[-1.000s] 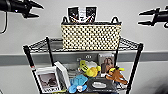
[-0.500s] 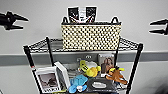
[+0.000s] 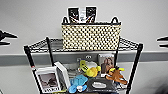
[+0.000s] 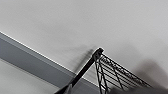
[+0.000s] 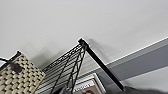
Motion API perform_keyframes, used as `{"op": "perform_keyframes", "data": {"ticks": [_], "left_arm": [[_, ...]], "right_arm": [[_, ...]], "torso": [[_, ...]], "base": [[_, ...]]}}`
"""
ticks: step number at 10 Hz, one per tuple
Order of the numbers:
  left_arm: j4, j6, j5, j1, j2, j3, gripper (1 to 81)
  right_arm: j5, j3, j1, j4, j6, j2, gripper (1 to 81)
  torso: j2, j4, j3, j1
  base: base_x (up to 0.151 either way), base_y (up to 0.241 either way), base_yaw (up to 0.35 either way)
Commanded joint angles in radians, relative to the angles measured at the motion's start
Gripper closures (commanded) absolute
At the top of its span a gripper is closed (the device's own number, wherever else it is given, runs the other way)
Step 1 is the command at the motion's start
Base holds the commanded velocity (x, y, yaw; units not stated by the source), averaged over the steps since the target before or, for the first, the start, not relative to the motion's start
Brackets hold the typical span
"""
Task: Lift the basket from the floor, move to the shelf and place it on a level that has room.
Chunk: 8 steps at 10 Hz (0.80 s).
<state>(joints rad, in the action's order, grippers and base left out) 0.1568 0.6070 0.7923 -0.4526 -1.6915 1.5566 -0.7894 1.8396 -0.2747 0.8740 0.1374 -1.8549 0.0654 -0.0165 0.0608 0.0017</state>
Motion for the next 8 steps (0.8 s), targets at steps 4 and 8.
{"op": "perform_keyframes", "data": {"ticks": [4,8], "left_arm": [[-0.065,-0.044,0.034,0.131,0.074,-0.024,1.0],[-0.062,-0.066,-0.043,0.327,0.110,-0.024,1.0]], "right_arm": [[-0.045,-0.011,0.117,-0.004,0.010,0.056,1.0],[-0.031,0.016,0.321,-0.003,0.016,0.053,1.0]], "torso": [[0.000,0.000,0.000,0.000],[0.000,0.000,-0.001,0.000]], "base": [[0.000,0.000,0.000],[0.000,0.000,0.000]]}}
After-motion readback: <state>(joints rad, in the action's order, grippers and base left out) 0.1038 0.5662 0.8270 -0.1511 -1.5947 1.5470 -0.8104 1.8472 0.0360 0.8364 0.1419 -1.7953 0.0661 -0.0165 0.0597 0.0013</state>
